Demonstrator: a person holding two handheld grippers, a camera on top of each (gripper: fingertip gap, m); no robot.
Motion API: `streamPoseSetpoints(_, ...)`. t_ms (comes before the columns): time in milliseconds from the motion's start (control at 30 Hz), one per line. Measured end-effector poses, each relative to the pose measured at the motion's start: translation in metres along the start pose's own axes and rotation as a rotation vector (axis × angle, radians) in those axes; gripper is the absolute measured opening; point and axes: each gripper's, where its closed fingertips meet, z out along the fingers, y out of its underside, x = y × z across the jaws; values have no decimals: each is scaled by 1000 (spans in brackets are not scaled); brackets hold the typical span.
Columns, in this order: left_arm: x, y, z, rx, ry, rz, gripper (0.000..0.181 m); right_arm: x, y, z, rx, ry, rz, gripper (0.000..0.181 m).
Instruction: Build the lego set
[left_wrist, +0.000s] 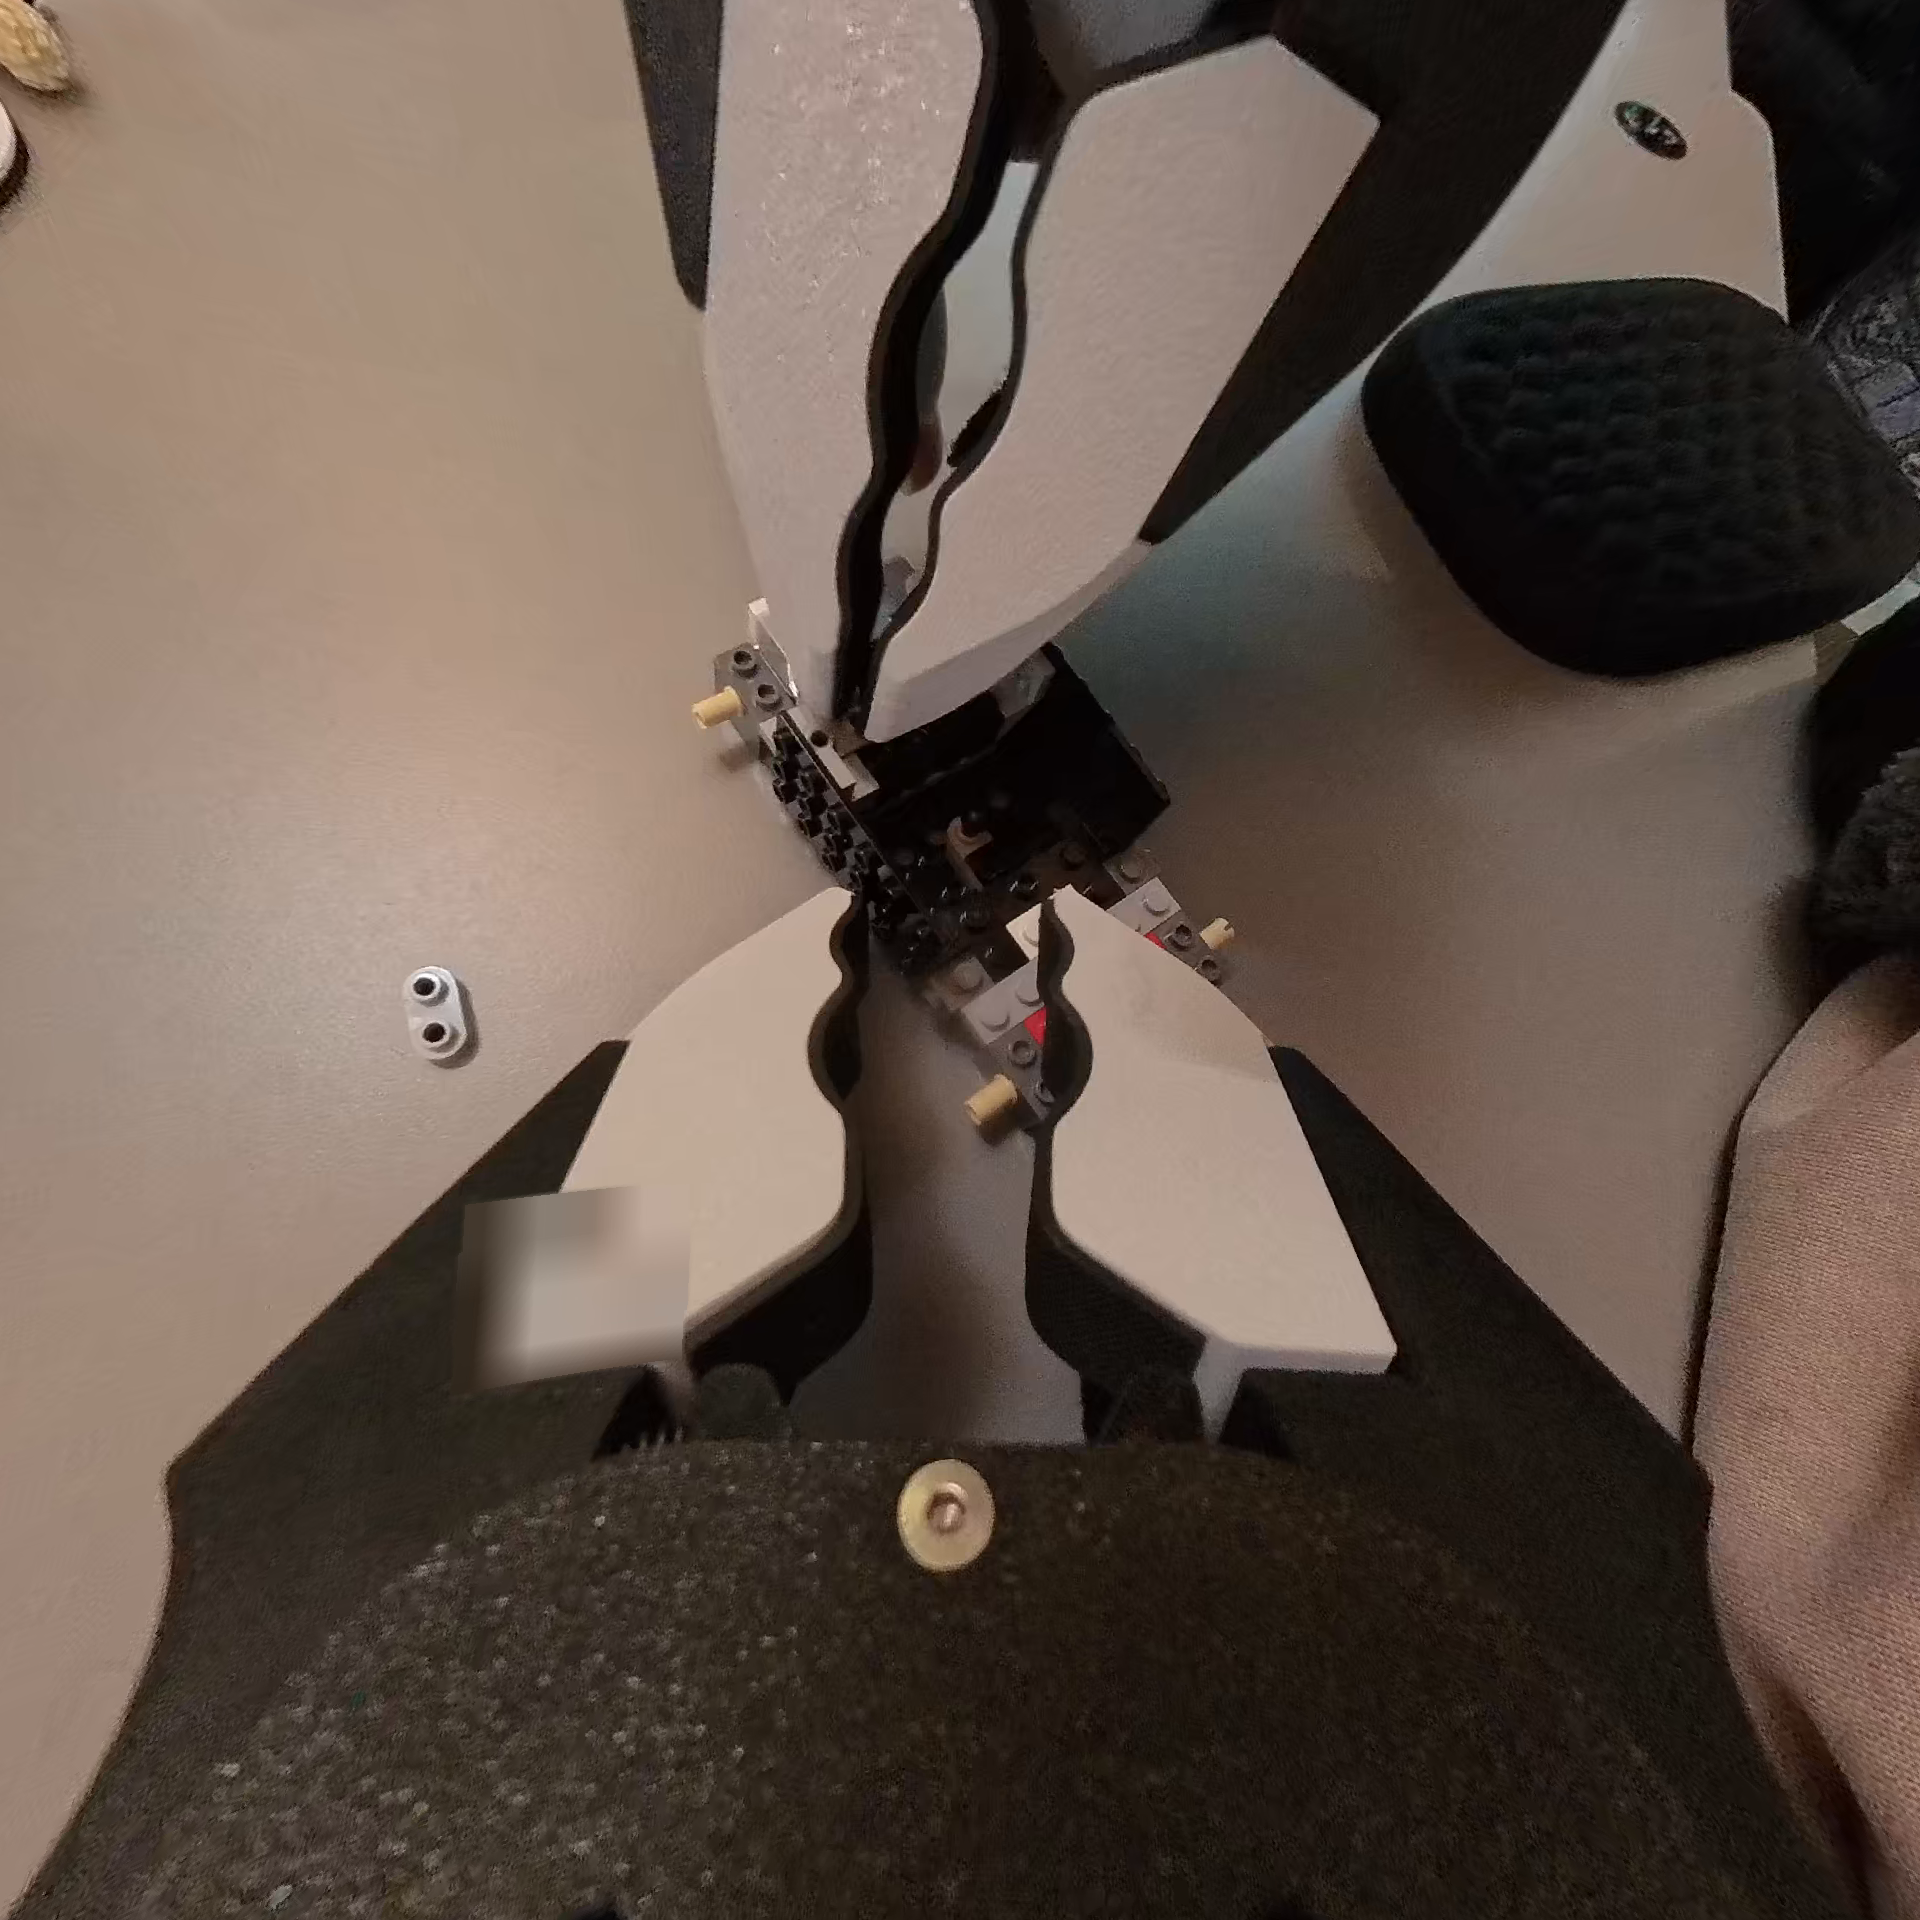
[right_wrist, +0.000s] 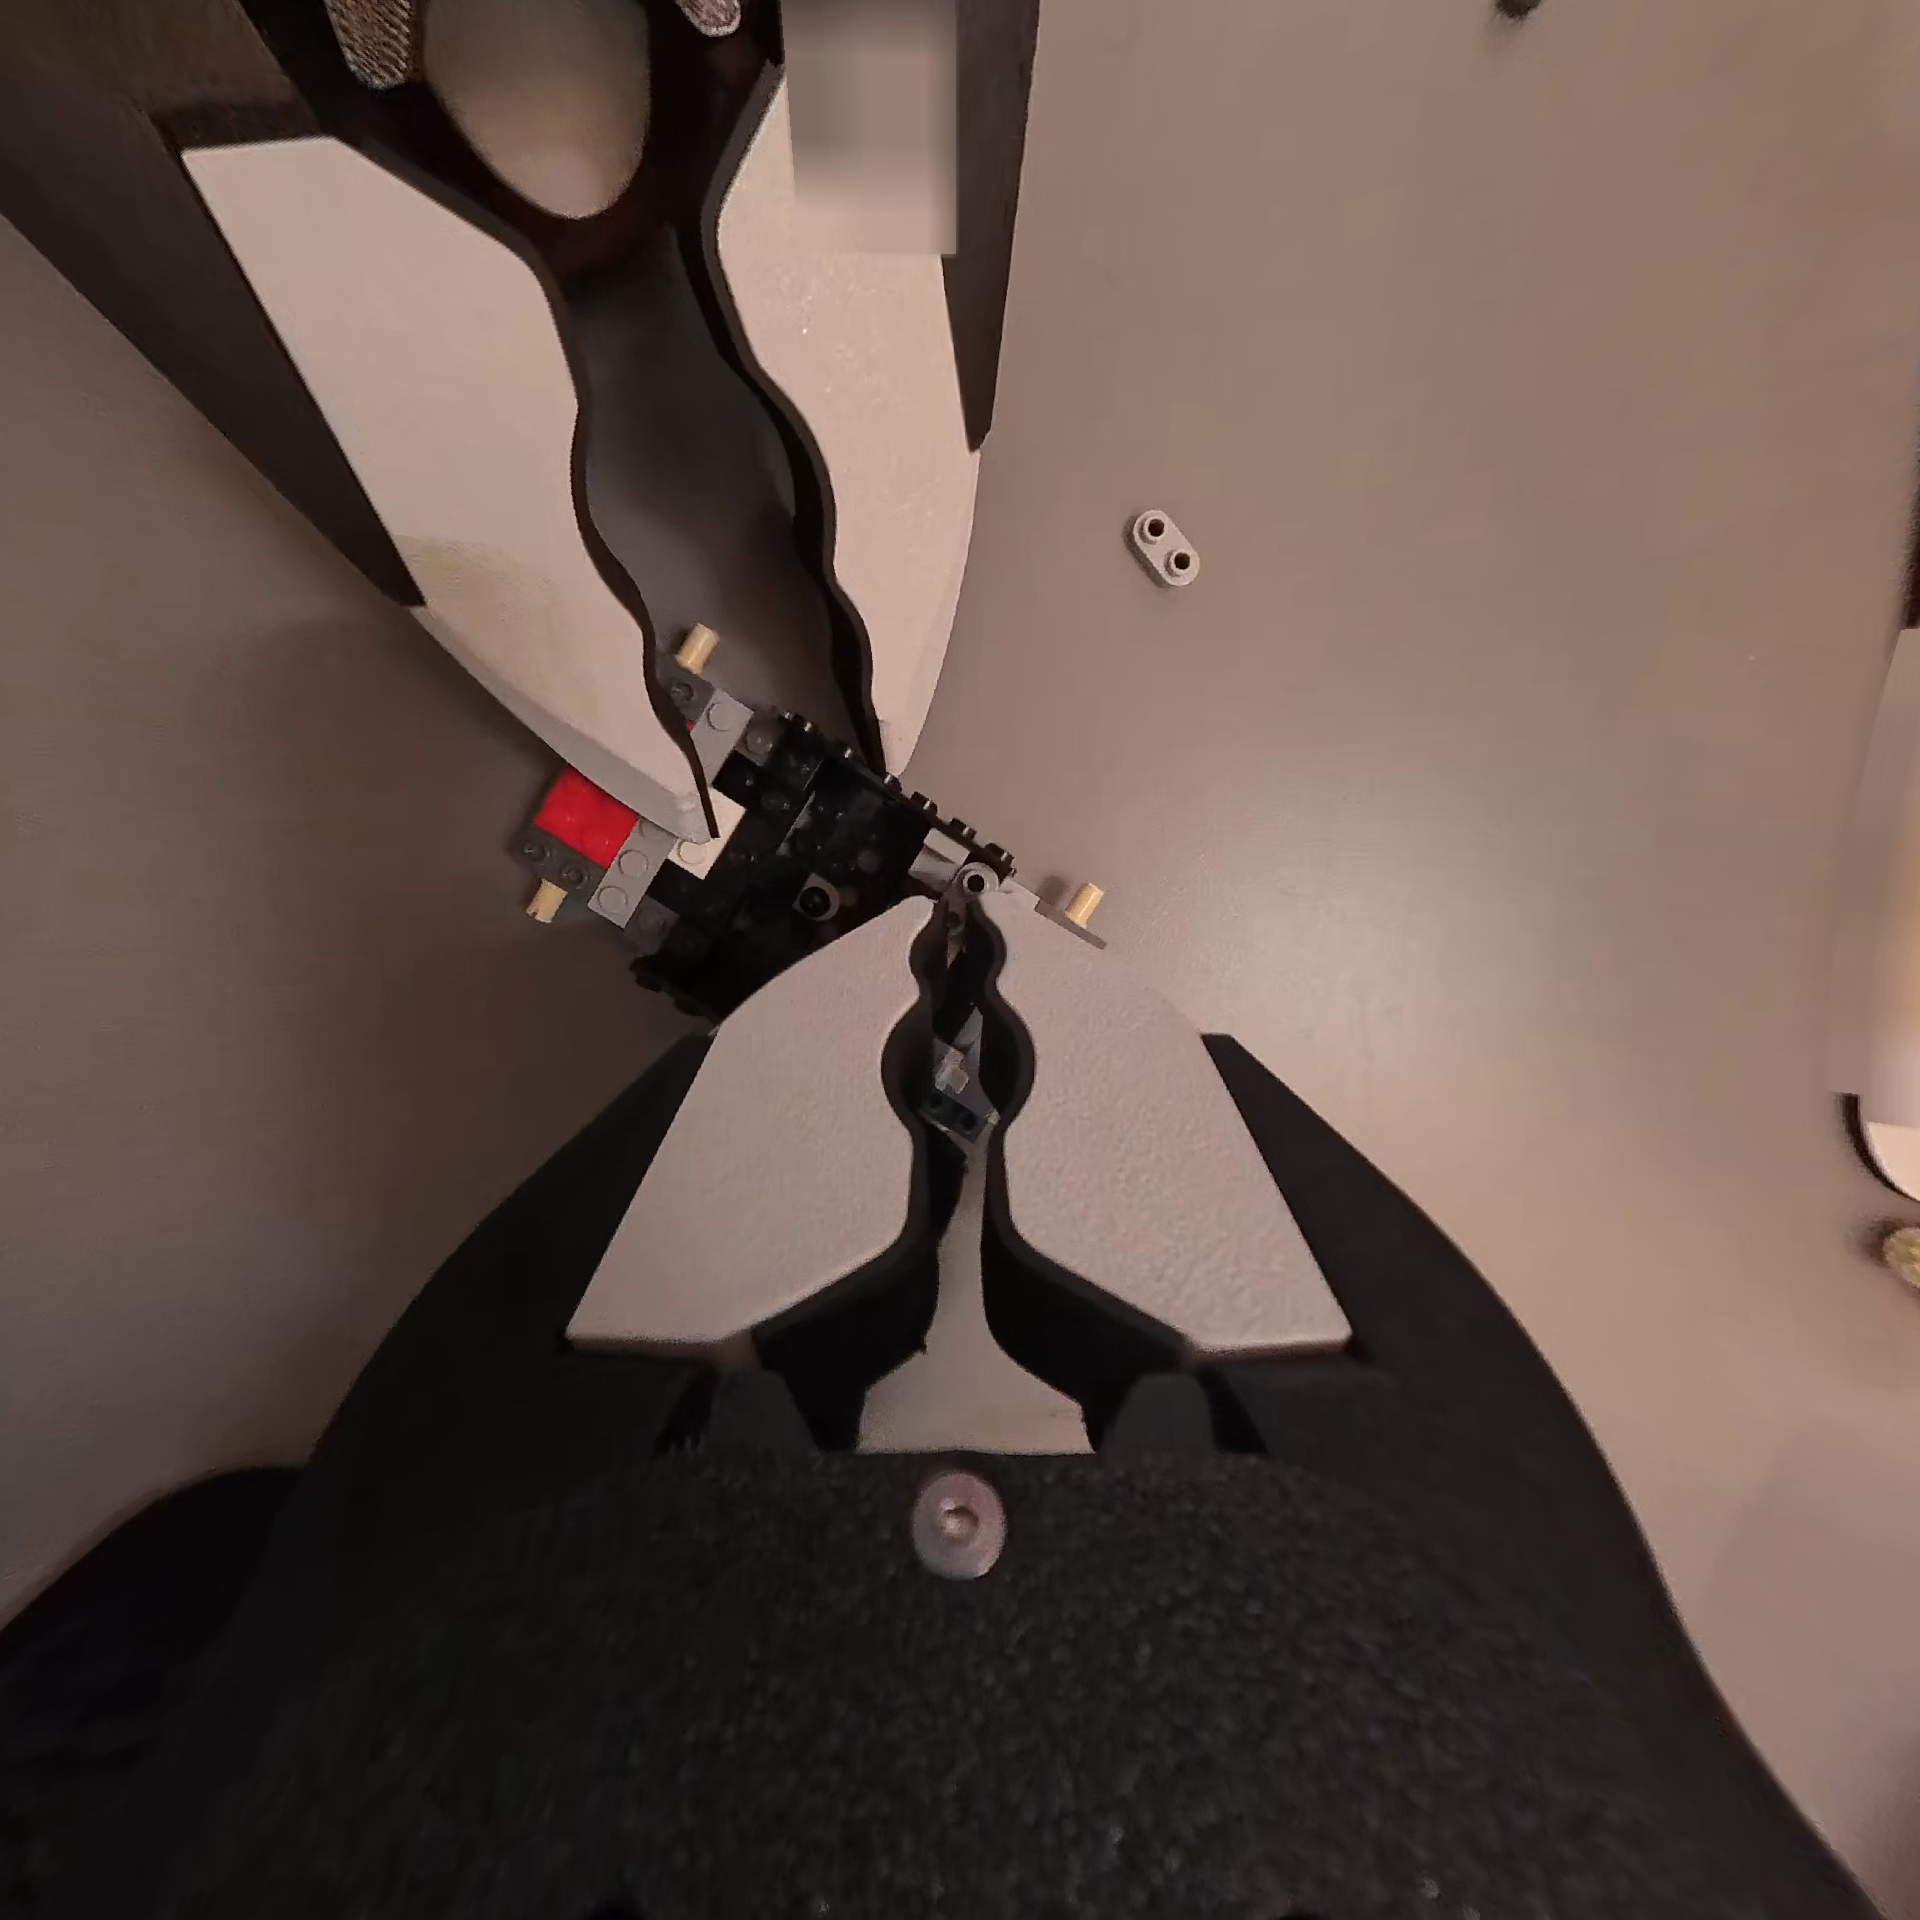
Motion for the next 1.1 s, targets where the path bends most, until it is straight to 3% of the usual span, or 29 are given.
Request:
streamPoseSetpoints(400, 0, 0, -1, 3, 10, 0, 32, -1, -2, 3, -110, -197, 65, 0)
streamPoseSetpoints(867, 0, 0, 0, 2, 4, 11, 32, -3, -4, -4, -3, -163, 122, 0)
streamPoseSetpoints(1100, 0, 0, -1, 2, 10, 5, 32, 5, -4, -10, 42, -98, -25, 6)
